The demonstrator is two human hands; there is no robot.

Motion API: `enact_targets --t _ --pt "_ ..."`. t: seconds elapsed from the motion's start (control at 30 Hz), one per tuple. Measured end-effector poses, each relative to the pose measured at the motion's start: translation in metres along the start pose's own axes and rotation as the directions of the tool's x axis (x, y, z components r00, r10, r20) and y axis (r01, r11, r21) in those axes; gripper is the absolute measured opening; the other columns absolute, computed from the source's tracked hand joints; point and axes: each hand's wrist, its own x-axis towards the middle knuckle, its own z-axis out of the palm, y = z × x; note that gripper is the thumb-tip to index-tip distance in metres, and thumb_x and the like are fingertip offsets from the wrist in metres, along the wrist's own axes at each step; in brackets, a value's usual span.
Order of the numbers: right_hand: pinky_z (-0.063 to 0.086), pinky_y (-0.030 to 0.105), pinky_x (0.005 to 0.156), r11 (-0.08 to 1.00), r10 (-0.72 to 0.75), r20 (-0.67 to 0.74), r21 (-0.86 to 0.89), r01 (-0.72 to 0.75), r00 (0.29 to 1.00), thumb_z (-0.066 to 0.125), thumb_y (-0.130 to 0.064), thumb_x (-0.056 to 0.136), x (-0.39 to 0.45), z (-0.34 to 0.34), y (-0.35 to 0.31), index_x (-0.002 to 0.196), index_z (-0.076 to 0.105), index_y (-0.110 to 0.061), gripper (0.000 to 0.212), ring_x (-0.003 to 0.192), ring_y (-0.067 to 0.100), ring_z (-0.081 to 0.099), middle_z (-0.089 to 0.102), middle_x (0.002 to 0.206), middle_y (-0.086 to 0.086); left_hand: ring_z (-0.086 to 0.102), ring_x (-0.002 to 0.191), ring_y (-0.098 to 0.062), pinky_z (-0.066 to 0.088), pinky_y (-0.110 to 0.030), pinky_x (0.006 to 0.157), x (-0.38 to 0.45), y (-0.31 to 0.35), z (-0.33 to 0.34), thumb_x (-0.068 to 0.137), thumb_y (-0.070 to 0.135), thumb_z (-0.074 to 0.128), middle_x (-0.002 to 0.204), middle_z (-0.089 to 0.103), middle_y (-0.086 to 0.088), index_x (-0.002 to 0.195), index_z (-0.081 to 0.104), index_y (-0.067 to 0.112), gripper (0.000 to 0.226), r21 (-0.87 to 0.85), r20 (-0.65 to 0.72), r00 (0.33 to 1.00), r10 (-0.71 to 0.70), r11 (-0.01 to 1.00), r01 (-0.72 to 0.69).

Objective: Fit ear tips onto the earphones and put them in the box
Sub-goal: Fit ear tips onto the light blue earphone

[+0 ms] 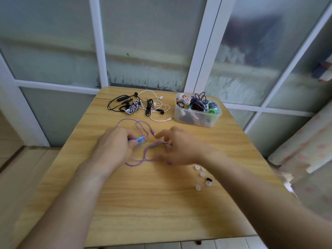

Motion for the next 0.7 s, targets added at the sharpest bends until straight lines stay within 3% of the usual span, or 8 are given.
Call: enact_targets --t 0.07,0.17,0.33,0.43,0.5,0.53,0.6,0.7 --pt "0.043 0.024 0.083 0.999 0.011 -0.013 0.030 -0.011 1.000 0.076 -0.045 0.078 -0.005 0.017 0.000 0.117 0.063 -0.028 0.044 0.088 0.015 0.054 0.051 0.101 -0.001 0.061 0.092 -0.027 0.049 -0.037 0.084 0.000 -0.003 0.000 0.090 0.022 0.064 0.083 0.069 0.001 0.087 0.072 0.026 0.009 -0.012 -0.016 1.000 0.019 1.000 -0.019" --pt "0.038 0.024 0.071 0.990 0.030 -0.110 0.141 -0.015 0.994 0.074 -0.037 0.082 -0.014 0.030 0.000 0.093 0.066 -0.026 0.017 0.076 0.011 0.050 0.052 0.089 -0.006 0.061 0.089 -0.029 0.049 -0.040 0.084 0.002 -0.011 0.000 0.090 0.022 0.063 0.081 0.069 0.000 0.083 0.071 0.022 0.011 -0.050 -0.082 0.997 0.015 0.999 -0.020" --pt "0.039 0.022 0.064 0.974 0.057 -0.166 0.226 -0.018 0.984 0.064 -0.031 0.092 -0.032 0.029 0.002 0.092 0.062 -0.024 0.007 0.076 0.010 0.054 0.062 0.088 -0.007 0.059 0.080 -0.022 0.041 -0.028 0.071 0.009 -0.014 -0.005 0.094 0.025 0.057 0.083 0.066 -0.001 0.085 0.066 0.015 0.016 -0.307 -0.238 0.969 -0.064 0.952 -0.013" --pt "0.046 0.019 0.061 0.908 0.165 -0.249 0.415 -0.049 0.954 0.061 -0.026 0.094 -0.039 0.022 0.006 0.089 0.061 -0.022 0.006 0.069 0.008 0.064 0.071 0.081 -0.006 0.062 0.071 -0.022 0.053 -0.032 0.067 0.014 -0.012 -0.007 0.099 0.031 0.052 0.085 0.069 -0.010 0.085 0.063 0.010 0.028 -0.722 -0.091 0.974 -0.206 0.688 0.078" --pt "0.051 0.026 0.064 0.877 0.208 -0.292 0.478 -0.046 0.933 0.065 -0.025 0.091 -0.042 0.018 0.008 0.086 0.063 -0.023 0.006 0.068 0.011 0.067 0.071 0.078 -0.004 0.063 0.064 -0.024 0.056 -0.034 0.062 0.013 -0.009 -0.007 0.100 0.032 0.048 0.087 0.069 -0.017 0.086 0.062 0.007 0.032 -0.847 0.009 0.974 -0.226 0.516 0.128" --pt "0.051 0.027 0.065 0.893 0.212 -0.309 0.446 -0.056 0.927 0.069 -0.028 0.088 -0.043 0.016 0.009 0.084 0.064 -0.024 0.007 0.070 0.011 0.066 0.070 0.076 -0.005 0.064 0.065 -0.025 0.057 -0.036 0.063 0.013 -0.008 -0.006 0.100 0.032 0.049 0.088 0.070 -0.018 0.085 0.062 0.008 0.031 -0.854 0.009 0.972 -0.235 0.504 0.130" --pt "0.047 0.024 0.066 0.934 0.197 -0.307 0.348 -0.083 0.931 0.074 -0.031 0.083 -0.045 0.014 0.012 0.083 0.067 -0.025 0.009 0.073 0.009 0.061 0.068 0.075 -0.009 0.064 0.071 -0.023 0.056 -0.041 0.071 0.013 -0.008 -0.003 0.096 0.036 0.055 0.087 0.071 -0.013 0.086 0.063 0.012 0.028 -0.801 -0.087 0.962 -0.260 0.593 0.088" --pt "0.045 0.021 0.062 0.955 0.167 -0.279 0.285 -0.085 0.946 0.077 -0.032 0.079 -0.044 0.014 0.015 0.082 0.068 -0.025 0.012 0.068 0.005 0.058 0.067 0.073 -0.010 0.058 0.071 -0.014 0.049 -0.028 0.067 0.012 -0.012 -0.001 0.087 0.044 0.065 0.078 0.065 0.004 0.087 0.063 0.015 0.029 -0.619 -0.257 0.937 -0.237 0.785 0.029"
